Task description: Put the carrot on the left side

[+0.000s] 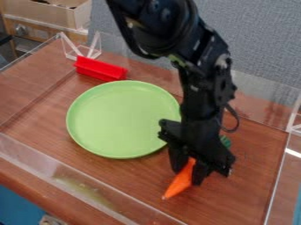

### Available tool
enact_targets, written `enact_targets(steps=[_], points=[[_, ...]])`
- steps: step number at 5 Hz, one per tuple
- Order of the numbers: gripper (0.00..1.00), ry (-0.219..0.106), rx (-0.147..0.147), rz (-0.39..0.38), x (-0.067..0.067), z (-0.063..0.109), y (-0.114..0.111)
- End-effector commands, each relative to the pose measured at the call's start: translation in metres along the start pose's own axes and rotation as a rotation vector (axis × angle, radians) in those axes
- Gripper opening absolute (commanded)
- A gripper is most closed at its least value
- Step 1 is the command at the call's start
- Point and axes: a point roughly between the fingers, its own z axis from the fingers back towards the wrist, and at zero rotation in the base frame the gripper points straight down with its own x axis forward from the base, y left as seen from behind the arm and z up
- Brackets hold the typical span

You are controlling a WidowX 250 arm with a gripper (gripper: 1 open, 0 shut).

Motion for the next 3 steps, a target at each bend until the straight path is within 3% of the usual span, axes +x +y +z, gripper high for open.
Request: enact_targets(steps=[1, 2, 3], points=[[0.00, -0.108, 0.011, 0.046, 0.013, 0.050, 0.021], [0.00, -0.149, 0.040, 0.147, 0.014, 0.086, 0.061], [0.00, -0.154, 0.074, 0.252, 0.008, 0.100, 0.109]])
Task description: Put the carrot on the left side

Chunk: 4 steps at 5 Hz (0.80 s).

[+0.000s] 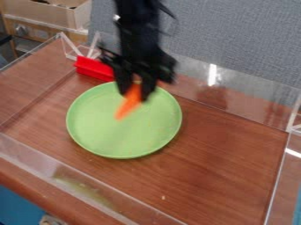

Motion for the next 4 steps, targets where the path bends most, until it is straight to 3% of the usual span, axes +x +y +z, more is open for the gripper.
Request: enact_targets(steps=[1, 2, 3, 4], points=[[0.00, -0.036, 0.048, 0.089, 0.015, 0.013, 0.046], [0.00, -0.015, 0.084, 0.159, 0.012, 0.007, 0.088], [0.00, -0.001, 0.080, 0.193, 0.006, -0.001, 0.118], [0.00, 0.004, 0.084, 0.197, 0.009, -0.012, 0.143]])
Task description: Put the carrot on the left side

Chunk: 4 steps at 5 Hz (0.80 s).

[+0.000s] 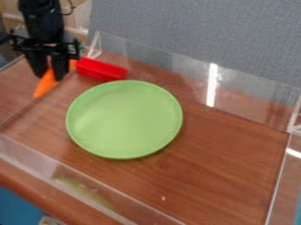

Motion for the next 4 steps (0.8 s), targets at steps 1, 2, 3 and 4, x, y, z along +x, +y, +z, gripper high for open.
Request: enact_targets(steps=[1, 2, 3, 4], points=[[0.00, -0.060, 0.017, -0.033, 0.012, 0.014, -0.002], [0.00, -0.070, 0.016, -0.062, 0.011, 0.021, -0.019], [0.00, -0.083, 0.025, -0.107, 0.009, 0.029, -0.038], [0.00, -0.078, 0.026, -0.109, 0.013, 0.019, -0.035]])
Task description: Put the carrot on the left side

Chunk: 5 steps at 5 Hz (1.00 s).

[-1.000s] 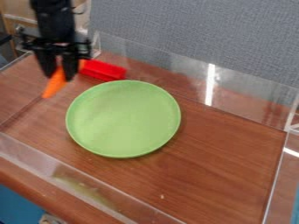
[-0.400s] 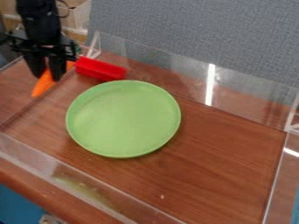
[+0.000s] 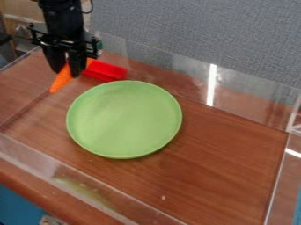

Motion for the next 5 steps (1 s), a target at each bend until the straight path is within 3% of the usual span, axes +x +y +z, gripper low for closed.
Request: enact_targets(steps=[1, 5], points=[[0.00, -0.026, 0.009, 0.000, 0.0035, 0.0071, -0.0010], [0.00, -0.007, 0.006, -0.021, 0.0044, 0.0019, 0.0033]])
